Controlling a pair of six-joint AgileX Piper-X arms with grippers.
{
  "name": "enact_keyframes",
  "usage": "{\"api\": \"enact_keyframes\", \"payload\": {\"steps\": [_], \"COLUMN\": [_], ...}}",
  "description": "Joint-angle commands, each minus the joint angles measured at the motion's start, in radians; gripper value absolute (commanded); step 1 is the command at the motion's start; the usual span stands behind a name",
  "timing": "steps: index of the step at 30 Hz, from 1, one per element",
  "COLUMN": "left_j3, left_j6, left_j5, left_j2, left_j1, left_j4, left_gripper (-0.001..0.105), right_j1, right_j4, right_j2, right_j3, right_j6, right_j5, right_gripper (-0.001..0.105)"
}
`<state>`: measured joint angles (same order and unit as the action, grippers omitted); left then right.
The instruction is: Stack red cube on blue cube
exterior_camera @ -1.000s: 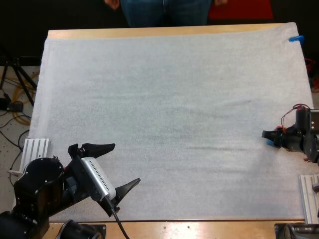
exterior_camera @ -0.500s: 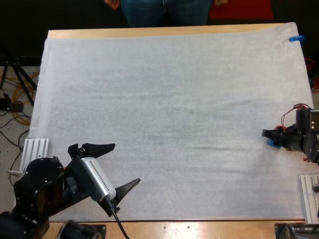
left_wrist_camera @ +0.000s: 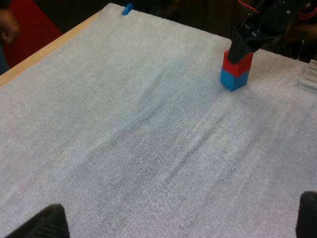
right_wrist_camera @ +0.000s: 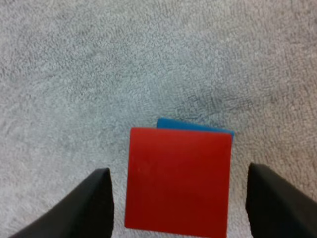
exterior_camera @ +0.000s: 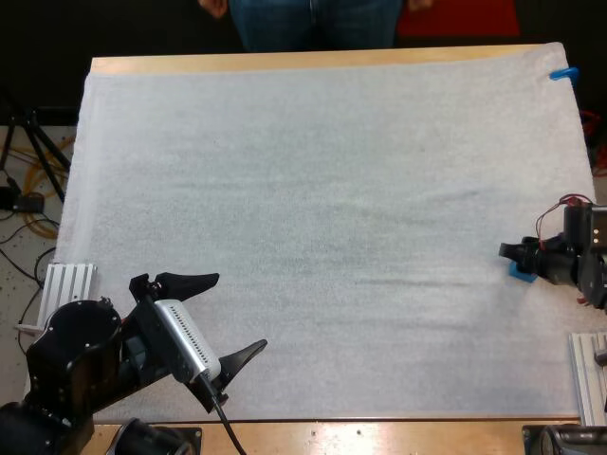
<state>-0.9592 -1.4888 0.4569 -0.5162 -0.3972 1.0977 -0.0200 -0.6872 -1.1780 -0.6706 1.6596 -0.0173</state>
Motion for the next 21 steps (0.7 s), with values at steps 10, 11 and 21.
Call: {"api": "enact_keyframes", "payload": {"steps": [10, 11, 21], "left_j3": [-0.007, -0.007, -0.007], "left_j6": [-0.002, -0.002, -0.049], "left_j5": [0.004, 0.004, -0.128], "left_j2": [-0.002, -0.002, -0.087], "left_j1": [-0.007, -0.007, 0.023], "left_j4": [-0.004, -0.004, -0.183], "left_gripper": [0.087, 0.087, 0.087], "right_j1": [-0.004, -0.002, 0.133], "right_j4": [-0.05, -0.054, -0.056], "right_j2": [0.138, 0.152, 0.312], "right_j3": [-0.111, -0.116, -0.195], "right_j6": [0.04, 0.049, 0.17], "right_j5": [-0.002, -0.002, -0.002], "right_gripper": [0.056, 0.056, 0.051]}}
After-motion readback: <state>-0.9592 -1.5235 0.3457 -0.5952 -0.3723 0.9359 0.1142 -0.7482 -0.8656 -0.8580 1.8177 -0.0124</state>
